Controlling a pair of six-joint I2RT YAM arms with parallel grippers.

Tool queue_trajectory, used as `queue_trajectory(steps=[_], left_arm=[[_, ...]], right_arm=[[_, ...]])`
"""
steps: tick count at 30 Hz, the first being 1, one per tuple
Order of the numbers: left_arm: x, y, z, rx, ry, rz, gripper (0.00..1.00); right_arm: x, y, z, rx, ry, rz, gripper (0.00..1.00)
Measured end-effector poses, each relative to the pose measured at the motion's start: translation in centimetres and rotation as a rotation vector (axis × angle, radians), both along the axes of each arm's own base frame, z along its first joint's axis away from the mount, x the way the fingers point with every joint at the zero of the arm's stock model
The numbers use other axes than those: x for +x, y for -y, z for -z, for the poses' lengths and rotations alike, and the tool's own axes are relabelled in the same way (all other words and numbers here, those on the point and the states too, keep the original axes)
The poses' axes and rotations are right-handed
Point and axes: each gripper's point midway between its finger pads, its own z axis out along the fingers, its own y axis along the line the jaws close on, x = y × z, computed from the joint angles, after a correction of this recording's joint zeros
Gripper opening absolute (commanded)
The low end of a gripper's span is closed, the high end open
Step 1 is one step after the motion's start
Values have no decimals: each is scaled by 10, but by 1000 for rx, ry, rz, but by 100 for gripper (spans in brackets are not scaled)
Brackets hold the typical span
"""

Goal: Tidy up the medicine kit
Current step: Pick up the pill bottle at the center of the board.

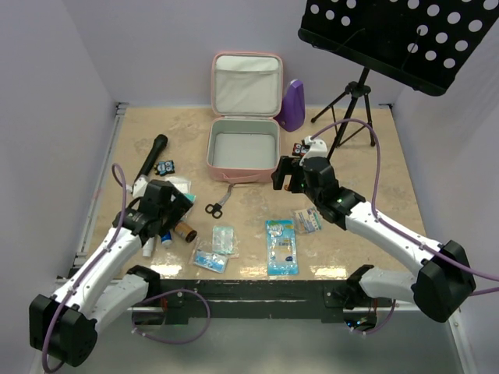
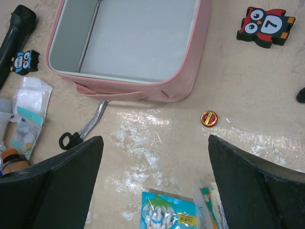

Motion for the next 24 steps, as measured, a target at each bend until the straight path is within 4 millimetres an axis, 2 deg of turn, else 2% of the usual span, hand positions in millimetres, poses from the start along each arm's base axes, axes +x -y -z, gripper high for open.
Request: queue_trajectory(steps=[12,18,21,24], left_arm=[[-25,-9,48,37,-239,-118,87],[-26,-10,57,63,-274,-124,81],[-27,-12,63,86,-299,-127,71],[-27,-15,67,110,-320,-125,70]], right_arm=[[-2,-3,1,6,-9,-20,95],[-3,-2,2,3,-14,-20,95],[-6,-1,1,2,-16,-20,95],[-8,1,-2,3,-15,-20,95]])
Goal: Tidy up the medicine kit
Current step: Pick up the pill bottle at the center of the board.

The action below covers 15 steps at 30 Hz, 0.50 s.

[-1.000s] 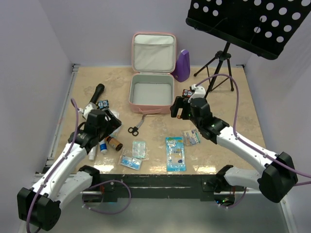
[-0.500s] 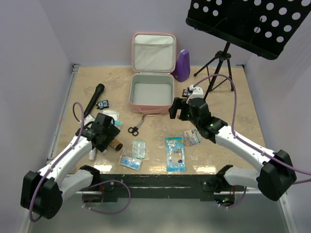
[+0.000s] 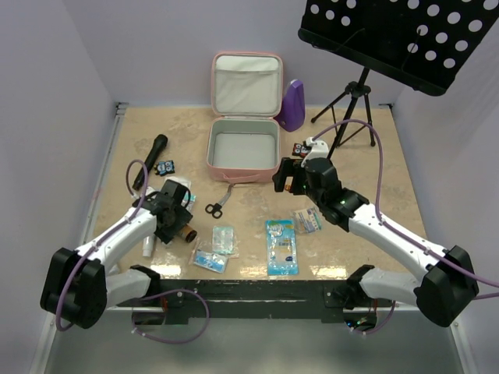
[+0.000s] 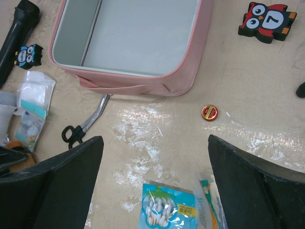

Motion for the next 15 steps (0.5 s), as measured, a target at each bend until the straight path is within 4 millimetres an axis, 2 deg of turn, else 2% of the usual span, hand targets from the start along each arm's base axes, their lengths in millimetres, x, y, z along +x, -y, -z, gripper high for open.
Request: queue_trajectory(steps=[3,8,15], left_arm=[[-1,-2,6,21,-29,6,67],[-1,-3,12,38,-49,22,52],[4,-1,10,41,-32,57,5]], right_arm=[[-1,1,-1,0,1,0,95],[-3,2,-4,5,6,0,95],[-3,2,-3,2,2,1,95]])
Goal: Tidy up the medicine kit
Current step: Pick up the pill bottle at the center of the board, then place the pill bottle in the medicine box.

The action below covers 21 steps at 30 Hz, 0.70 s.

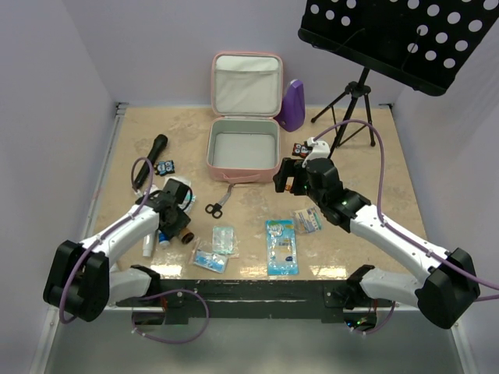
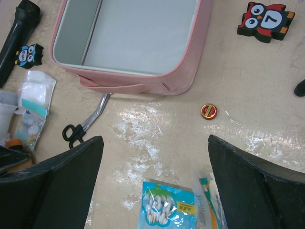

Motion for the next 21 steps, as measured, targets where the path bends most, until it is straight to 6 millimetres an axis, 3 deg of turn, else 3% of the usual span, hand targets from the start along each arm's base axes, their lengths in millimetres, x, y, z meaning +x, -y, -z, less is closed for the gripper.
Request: queue_trajectory(steps=[1,4,8,13,18,21], left_arm=[[0,0,-2,1,5,11,0],[3,2,-13,-14,42,40,0],[21,14,-53,-59,152,108,0],[60,36,-130,-105,405,271,0],[99,59,-170,-87,508,437,0],[142,85,-184,-84,541,552,0]], right_arm=[[0,0,0,0,0,0,95],[0,0,0,-2,-2,0,95],[0,0,-5,-3,-4,-1,95],[3,-3,-21,20,26,-3,95],[7,-5,-24,21,27,1,94],[16,-10,-24,14,21,14,94]])
